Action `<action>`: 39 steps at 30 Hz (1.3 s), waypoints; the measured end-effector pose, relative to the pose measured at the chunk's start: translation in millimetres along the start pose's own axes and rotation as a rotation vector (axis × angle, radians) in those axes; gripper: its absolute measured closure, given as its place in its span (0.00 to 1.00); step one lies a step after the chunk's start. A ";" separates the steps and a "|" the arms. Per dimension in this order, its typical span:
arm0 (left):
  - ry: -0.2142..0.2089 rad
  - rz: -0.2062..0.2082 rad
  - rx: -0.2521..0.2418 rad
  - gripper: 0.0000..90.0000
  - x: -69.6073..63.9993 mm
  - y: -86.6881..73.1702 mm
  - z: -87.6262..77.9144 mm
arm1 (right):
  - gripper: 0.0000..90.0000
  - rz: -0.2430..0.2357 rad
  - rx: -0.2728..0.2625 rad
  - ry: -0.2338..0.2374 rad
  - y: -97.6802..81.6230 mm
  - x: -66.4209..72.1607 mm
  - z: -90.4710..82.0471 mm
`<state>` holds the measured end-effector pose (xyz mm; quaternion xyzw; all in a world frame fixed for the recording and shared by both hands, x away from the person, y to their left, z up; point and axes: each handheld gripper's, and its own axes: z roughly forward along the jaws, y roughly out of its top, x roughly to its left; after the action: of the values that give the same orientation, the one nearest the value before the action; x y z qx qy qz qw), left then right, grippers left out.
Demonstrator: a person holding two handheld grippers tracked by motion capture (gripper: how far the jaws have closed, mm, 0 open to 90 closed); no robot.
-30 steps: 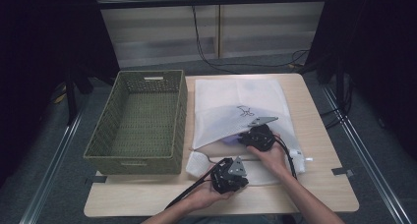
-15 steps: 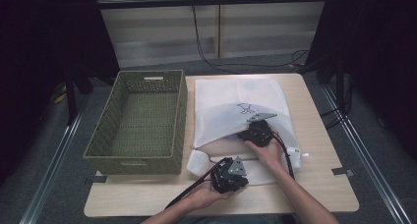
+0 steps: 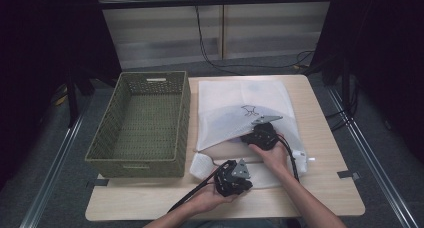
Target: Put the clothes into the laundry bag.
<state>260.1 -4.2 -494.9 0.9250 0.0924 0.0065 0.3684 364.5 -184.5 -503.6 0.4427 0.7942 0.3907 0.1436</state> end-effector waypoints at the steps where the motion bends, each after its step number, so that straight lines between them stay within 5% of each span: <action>1: 0.002 -0.007 0.000 0.98 -0.3 -0.3 0.0 | 0.68 -0.004 -0.001 0.032 -2.0 1.4 -5.5; 9: 0.002 0.002 0.009 0.97 -0.3 0.6 -0.3 | 0.57 -0.020 -0.006 0.128 -7.5 5.3 -30.6; 15: 0.004 0.006 -0.004 0.97 -1.0 -0.3 0.3 | 0.69 -0.032 -0.036 0.184 -16.2 6.0 -54.5; 17: 0.008 0.004 -0.008 0.97 -1.2 -0.5 0.4 | 0.77 -0.040 -0.081 0.221 -9.7 6.4 -68.3; 23: -0.003 0.014 -0.008 0.96 0.4 -1.2 -0.1 | 0.80 -0.072 -0.182 0.258 9.0 8.9 -100.1; 31: -0.010 0.013 -0.017 0.96 1.3 -1.1 0.8 | 0.66 -0.066 -0.251 0.217 24.3 -8.1 -100.9; 35: -0.011 0.013 -0.017 0.96 1.4 -1.1 0.8 | 0.63 -0.068 -0.234 0.240 26.4 -11.2 -90.0; 39: -0.036 -0.010 -0.018 0.95 4.2 -1.3 0.7 | 0.60 -0.083 -0.158 0.263 21.1 -13.4 -69.3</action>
<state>264.1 -3.0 -496.5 0.9212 0.0901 -0.0113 0.3784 344.9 -223.3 -444.1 0.3421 0.7904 0.5004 0.0889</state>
